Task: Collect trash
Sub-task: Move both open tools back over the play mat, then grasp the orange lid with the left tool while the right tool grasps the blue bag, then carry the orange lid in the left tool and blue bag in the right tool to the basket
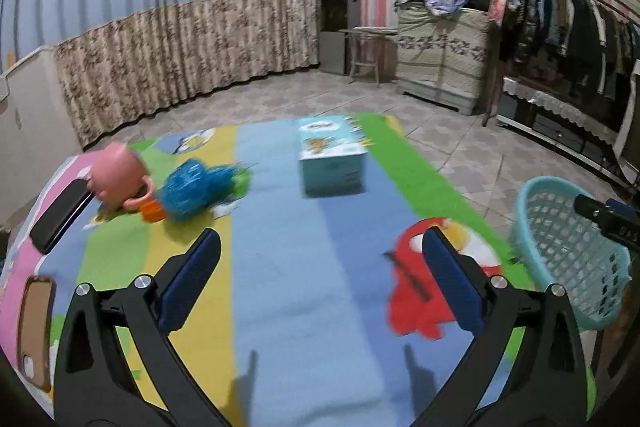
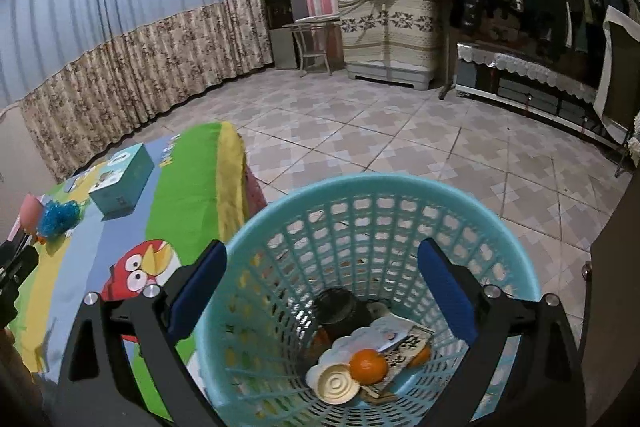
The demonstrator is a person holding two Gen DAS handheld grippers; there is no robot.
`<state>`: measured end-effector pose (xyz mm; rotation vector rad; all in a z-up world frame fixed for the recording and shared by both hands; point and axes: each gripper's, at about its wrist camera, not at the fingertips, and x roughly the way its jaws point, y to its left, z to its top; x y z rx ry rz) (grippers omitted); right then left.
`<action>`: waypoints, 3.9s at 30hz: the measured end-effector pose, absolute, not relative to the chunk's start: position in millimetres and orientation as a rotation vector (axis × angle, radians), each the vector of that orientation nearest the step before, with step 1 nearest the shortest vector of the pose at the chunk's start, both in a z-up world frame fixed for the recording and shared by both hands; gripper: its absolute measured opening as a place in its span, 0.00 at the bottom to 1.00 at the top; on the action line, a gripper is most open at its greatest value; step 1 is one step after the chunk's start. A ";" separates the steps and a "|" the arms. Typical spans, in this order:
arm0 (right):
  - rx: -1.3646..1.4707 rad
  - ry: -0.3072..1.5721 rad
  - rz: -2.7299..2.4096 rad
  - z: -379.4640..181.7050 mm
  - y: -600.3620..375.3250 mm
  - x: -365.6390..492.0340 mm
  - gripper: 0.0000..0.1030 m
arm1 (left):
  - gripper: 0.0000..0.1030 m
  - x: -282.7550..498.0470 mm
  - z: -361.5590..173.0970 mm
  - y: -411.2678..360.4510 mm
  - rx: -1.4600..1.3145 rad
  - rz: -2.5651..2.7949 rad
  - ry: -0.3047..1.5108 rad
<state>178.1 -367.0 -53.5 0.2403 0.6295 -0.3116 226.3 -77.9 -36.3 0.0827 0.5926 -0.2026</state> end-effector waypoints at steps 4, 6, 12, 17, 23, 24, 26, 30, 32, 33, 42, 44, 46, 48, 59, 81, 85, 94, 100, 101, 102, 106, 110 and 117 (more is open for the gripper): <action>0.246 0.630 -0.274 -53.2 -347.7 185.6 0.91 | 0.95 237.7 -40.3 -41.5 0.078 -0.151 0.618; 0.241 0.633 -0.259 -52.9 -336.2 189.0 0.91 | 0.95 244.4 -38.3 -20.6 0.072 -0.124 0.617; 0.197 0.641 -0.232 -53.1 -298.0 198.9 0.91 | 0.95 272.8 -36.7 33.5 0.070 -0.053 0.644; 0.189 0.672 -0.217 -57.6 -280.7 202.5 0.91 | 0.95 294.3 -42.7 67.6 0.064 -0.029 0.667; 0.138 0.715 -0.206 -66.8 -260.7 208.8 0.92 | 0.89 324.0 -56.8 95.6 0.053 -0.034 0.699; 0.136 0.720 -0.203 -67.7 -259.9 210.2 0.92 | 0.87 331.5 -60.3 96.8 0.059 -0.037 0.708; 0.150 0.734 -0.194 -70.8 -257.6 213.7 0.92 | 0.77 346.5 -69.4 95.9 0.062 -0.054 0.743; 0.199 0.763 -0.177 -76.9 -259.0 218.5 0.92 | 0.71 366.9 -81.6 91.9 0.051 -0.106 0.812; 0.213 0.770 -0.178 -78.8 -259.8 219.3 0.92 | 0.70 371.7 -83.1 89.5 0.049 -0.138 0.821; 0.210 0.770 -0.179 -79.0 -259.0 220.3 0.92 | 0.70 374.1 -83.8 87.8 0.054 -0.145 0.826; 0.152 0.762 -0.152 -68.2 -233.0 228.5 0.92 | 0.38 381.0 -90.0 76.4 0.057 -0.210 0.851; 0.126 0.754 -0.135 -62.9 -217.8 234.9 0.92 | 0.38 377.4 -87.0 80.8 0.038 -0.198 0.828; 0.102 0.747 -0.109 -56.8 -197.2 244.5 0.92 | 0.38 370.2 -80.8 88.0 0.030 -0.170 0.799; 0.092 0.741 -0.086 -52.5 -181.3 251.3 0.92 | 0.38 357.6 -72.4 96.7 0.063 -0.102 0.748; -0.025 0.730 0.039 -45.6 -72.5 311.4 0.92 | 0.38 339.0 -38.5 164.8 0.009 0.186 0.611; -0.073 0.795 0.199 -62.7 -2.1 363.4 0.26 | 0.38 343.9 -42.7 199.7 -0.070 0.257 0.597; -0.072 0.754 0.192 -47.0 -12.2 347.3 0.24 | 0.38 344.2 -43.8 198.3 -0.069 0.248 0.601; -0.010 0.675 0.143 -4.6 -76.3 279.9 0.24 | 0.38 337.6 -38.4 175.3 -0.011 0.212 0.588; 0.024 0.630 0.030 18.4 -155.8 221.4 0.24 | 0.38 308.9 -13.8 138.0 0.000 0.128 0.556; 0.023 0.624 0.001 19.3 -170.1 212.0 0.24 | 0.38 303.2 -10.4 130.9 0.005 0.114 0.549; 0.023 0.620 -0.021 19.2 -181.2 206.1 0.24 | 0.38 296.2 -6.3 121.7 0.007 0.095 0.543; 0.081 0.609 -0.125 13.9 -244.3 172.7 0.24 | 0.38 275.4 2.6 86.2 0.010 0.028 0.536; 0.108 0.601 -0.223 4.8 -292.6 155.0 0.24 | 0.38 260.5 7.1 45.6 0.041 -0.024 0.529; 0.174 0.583 -0.337 -11.1 -365.2 143.6 0.24 | 0.38 247.8 4.5 -23.8 0.077 -0.116 0.534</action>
